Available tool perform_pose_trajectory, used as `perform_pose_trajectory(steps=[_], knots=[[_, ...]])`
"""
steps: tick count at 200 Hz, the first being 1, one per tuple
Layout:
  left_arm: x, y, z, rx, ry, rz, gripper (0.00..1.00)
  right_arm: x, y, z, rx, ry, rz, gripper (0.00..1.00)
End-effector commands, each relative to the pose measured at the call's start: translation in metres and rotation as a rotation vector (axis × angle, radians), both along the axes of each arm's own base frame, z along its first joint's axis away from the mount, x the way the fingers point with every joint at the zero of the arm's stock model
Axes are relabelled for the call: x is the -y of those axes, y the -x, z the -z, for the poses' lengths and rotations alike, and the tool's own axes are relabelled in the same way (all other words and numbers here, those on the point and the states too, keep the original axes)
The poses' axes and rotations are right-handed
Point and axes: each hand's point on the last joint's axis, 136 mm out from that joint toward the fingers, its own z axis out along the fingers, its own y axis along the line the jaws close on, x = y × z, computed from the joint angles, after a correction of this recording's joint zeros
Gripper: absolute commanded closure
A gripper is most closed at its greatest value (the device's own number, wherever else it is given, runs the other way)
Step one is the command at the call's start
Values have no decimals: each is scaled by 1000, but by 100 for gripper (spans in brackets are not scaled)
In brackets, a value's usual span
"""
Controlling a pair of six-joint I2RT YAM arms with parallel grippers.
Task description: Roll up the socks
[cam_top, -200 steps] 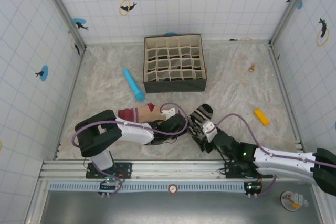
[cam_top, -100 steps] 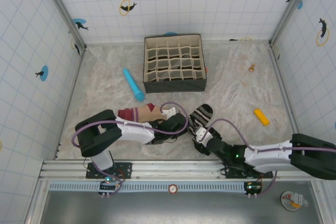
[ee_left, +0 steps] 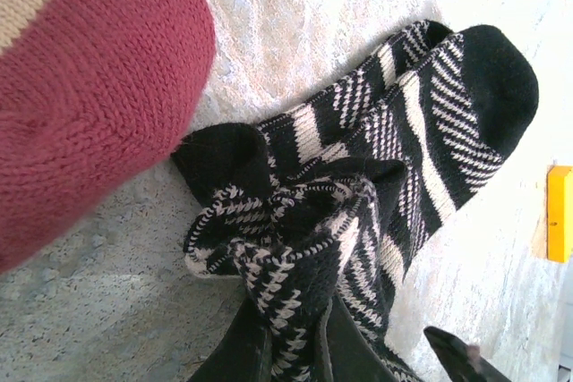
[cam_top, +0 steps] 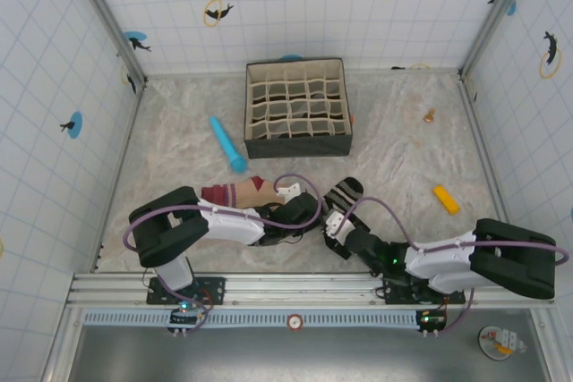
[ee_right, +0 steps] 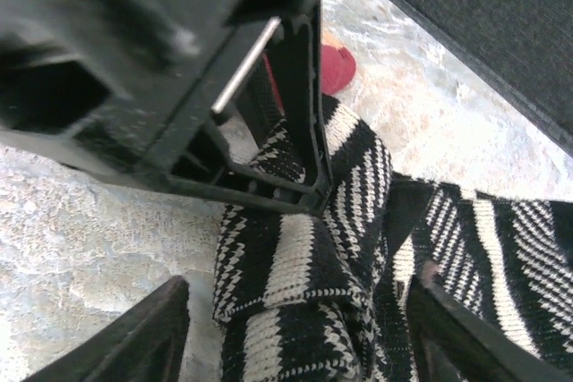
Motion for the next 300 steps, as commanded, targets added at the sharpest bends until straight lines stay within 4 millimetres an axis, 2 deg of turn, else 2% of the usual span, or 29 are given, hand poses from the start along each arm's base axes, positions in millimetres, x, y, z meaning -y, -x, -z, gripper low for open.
perform_pose_trajectory(steps=[1,57,74,100,113,126,144,174,199,254,300], knots=[[-19,16,35,-89,-112,7,100,-11,-6,-15,-4,-93,14,47],[-17,17,37,-102,-100,7,100,1,-1,2,-87,-109,37,90],[-17,17,36,-103,-96,4,99,8,1,9,-125,-123,55,100],[-16,14,28,-92,-73,-6,82,22,5,21,-220,-187,93,100],[-13,12,23,-85,-57,-5,62,29,7,27,-274,-226,115,100],[-8,10,16,-76,-44,4,53,36,9,31,-314,-263,130,100],[0,8,8,-62,-22,17,46,44,12,36,-396,-333,162,100],[8,5,-5,-41,12,33,43,56,12,42,-563,-479,247,100],[7,2,-10,-14,9,28,37,64,16,58,-674,-466,329,100],[9,-8,-33,77,1,43,37,85,25,84,-879,-475,559,100],[21,-12,-48,150,53,91,38,99,36,100,-1061,-539,747,100]])
